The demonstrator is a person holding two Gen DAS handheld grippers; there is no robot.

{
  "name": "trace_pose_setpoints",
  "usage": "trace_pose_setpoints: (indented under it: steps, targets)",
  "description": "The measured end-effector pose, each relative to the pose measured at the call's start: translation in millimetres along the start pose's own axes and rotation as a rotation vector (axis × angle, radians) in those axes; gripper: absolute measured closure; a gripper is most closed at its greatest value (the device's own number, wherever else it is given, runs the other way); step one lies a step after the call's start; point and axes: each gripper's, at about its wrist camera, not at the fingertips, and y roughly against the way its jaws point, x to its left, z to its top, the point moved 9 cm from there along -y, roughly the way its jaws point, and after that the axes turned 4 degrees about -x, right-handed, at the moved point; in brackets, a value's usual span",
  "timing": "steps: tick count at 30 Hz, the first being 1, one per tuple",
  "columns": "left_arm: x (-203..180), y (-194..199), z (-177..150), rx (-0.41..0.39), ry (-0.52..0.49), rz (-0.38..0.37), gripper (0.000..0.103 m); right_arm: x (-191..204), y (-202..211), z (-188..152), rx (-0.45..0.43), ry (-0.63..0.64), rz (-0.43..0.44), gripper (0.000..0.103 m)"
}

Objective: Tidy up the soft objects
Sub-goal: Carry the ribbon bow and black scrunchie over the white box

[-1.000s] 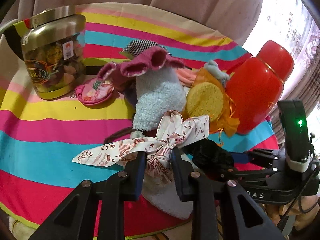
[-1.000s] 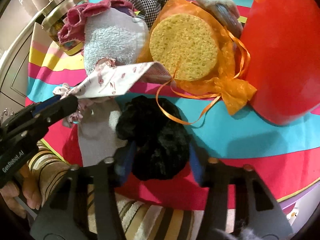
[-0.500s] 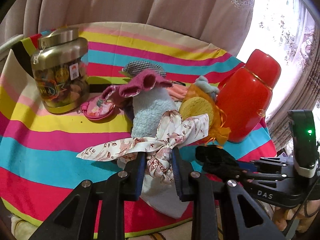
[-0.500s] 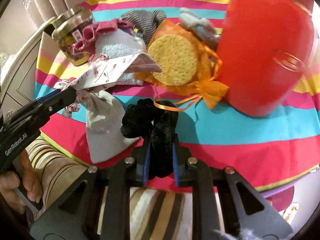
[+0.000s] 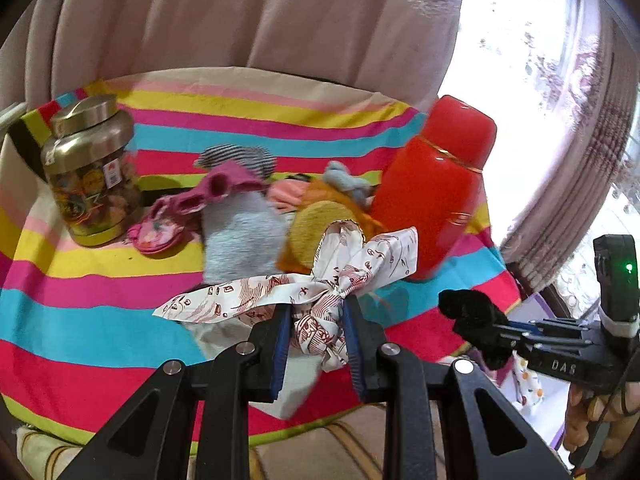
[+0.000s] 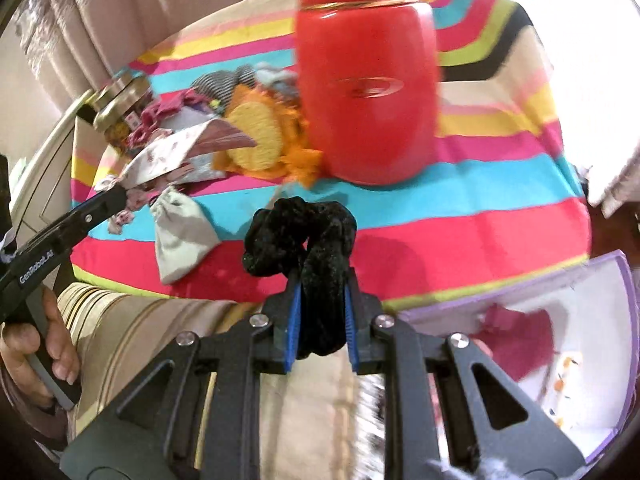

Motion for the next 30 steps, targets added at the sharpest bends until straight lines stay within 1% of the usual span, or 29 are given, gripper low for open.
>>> trace_pose_setpoints:
  steps: [10,18,20,24,30]
  targets:
    - [-72.1,7.6,-3.9,0.026,-0.085,-0.120,0.076,-84.6,48.5,-15.9,-0.044,-0.121,-0.105,0.081]
    - [-149.1,0.6,-15.6,0.069,-0.194,-0.233,0.076,-143.0,71.2,-32.5,-0.057,-0.217,-0.179,0.081]
    - [-167.6,-3.0,-19.5,0.091,-0.206,-0.268,0.076,-153.2,76.1,-34.9,-0.064,-0.230,-0.199,0.081]
    - [-202.5,-15.4,-28.9,0.158,-0.198,-0.349,0.076,-177.2,87.6,-36.6,-0.088,-0.262,-0.251,0.081]
    - [-241.4,-35.8,-40.7,0.238,-0.199,-0.408,0.076,-201.7,99.3,-32.8,-0.119,-0.287,-0.298,0.081]
